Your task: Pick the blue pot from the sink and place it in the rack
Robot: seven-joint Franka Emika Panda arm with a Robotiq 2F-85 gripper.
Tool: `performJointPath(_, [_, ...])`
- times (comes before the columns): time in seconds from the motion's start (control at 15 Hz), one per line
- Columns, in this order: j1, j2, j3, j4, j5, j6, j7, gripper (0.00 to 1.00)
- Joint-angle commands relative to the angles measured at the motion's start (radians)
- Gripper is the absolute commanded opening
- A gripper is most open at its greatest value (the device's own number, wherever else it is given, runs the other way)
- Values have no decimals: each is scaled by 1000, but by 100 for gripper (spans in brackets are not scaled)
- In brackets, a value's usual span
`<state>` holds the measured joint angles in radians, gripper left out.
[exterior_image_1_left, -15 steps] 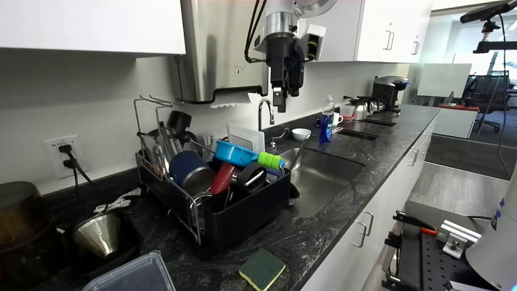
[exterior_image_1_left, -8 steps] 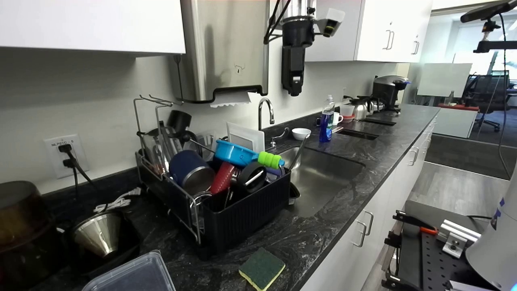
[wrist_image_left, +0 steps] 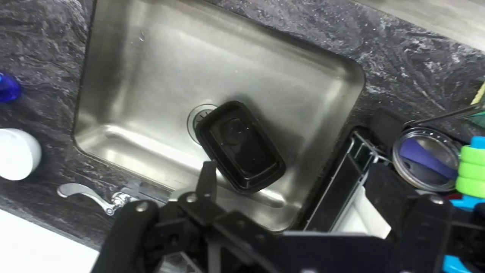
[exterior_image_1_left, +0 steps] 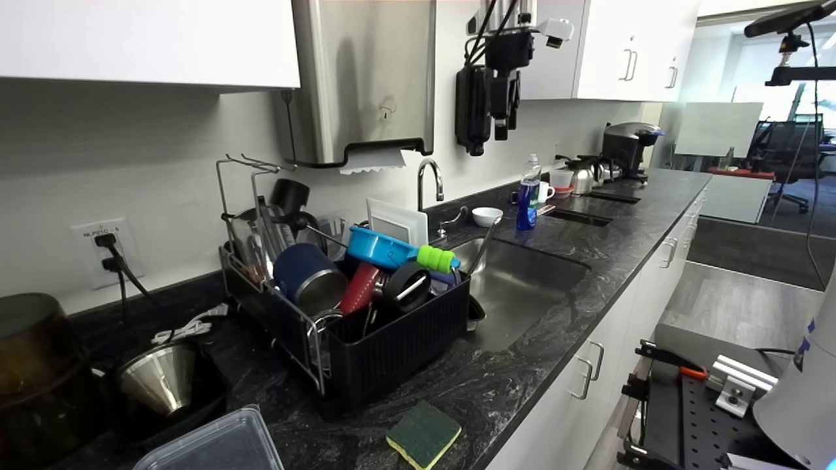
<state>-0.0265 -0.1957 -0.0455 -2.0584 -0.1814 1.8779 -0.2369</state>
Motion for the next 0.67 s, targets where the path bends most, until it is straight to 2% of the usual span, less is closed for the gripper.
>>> performJointPath(0.0, [-22, -26, -5, -39, -59, 46, 93, 100])
performJointPath(0.33, [-58, -49, -35, -64, -102, 50, 172, 100])
performJointPath(0.6, [-74, -86, -62, -100, -100, 59, 151, 100])
